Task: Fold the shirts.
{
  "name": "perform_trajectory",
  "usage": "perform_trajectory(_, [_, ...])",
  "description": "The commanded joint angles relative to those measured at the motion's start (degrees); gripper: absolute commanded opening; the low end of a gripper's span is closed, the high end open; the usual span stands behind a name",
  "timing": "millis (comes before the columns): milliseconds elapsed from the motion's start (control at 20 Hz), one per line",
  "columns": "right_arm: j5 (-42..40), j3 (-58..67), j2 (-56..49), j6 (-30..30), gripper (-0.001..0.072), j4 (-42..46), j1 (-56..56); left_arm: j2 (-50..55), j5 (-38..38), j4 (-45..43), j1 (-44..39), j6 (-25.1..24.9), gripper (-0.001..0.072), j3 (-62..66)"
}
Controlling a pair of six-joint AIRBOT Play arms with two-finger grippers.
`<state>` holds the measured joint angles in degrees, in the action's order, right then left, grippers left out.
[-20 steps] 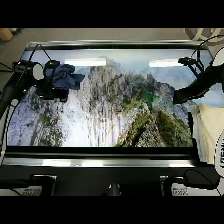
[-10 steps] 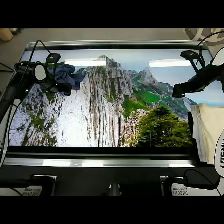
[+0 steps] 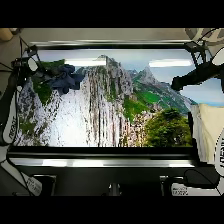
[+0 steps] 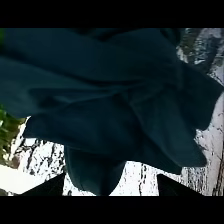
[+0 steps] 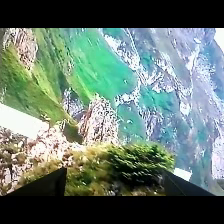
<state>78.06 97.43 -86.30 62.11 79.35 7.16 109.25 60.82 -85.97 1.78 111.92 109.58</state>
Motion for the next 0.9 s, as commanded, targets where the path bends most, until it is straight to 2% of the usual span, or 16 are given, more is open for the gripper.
perform_trajectory(0, [-0.17, 0.04, -0.42, -0.66, 0.0626, -0.79, 0.0, 9.35, 0.83, 14.73, 5.73, 1.01, 0.0687, 4.2])
perform_trajectory(200, [-0.09, 0.04, -0.42, -0.63, 0.0627, -0.79, 0.0, 13.2, -0.22, 15.5, 5.57, 0.37, 0.0685, 4.2])
perform_trajectory(250, [-0.2, 0.04, -0.42, -0.63, 0.0627, -0.79, 0.0, 13.55, -1.25, 15.52, 5.25, 0.42, 0.0661, 4.2])
perform_trajectory(300, [-0.26, 0.04, -0.42, -0.63, 0.0627, -0.79, 0.0, 13.49, -2.34, 15.54, 4.87, 0.42, 0.0413, 4.22])
perform_trajectory(350, [-0.26, 0.07, -0.35, -0.7, 0.0626, -0.76, 0.0, 12.96, -3.04, 16.41, 4.52, 0.33, 0.0025, 4.33])
perform_trajectory(450, [-1.09, 0.07, 0.04, -3.39, 0.0623, -0.7, 0.0, 10.38, -5.07, 19.17, 4.0, -4.28, 0.0022, 5.7])
perform_trajectory(550, [-2.73, 0.35, 1.84, -6.03, 0.0619, -0.2, 0.0, 4.24, -6.75, 21.0, 3.04, -11.13, 0.0022, 7.69])
perform_trajectory(750, [-9.57, 0.72, 11.69, -6.4, 0.0602, 0.68, 0.0, -18.73, -6.64, 21.24, -2.78, -27.69, 0.0022, 7.37])
perform_trajectory(850, [-9.09, 0.72, 17.53, -6.19, 0.06, -0.98, 0.0, -29.53, -6.71, 20.76, -7.54, -30.14, 0.0022, 5.92])
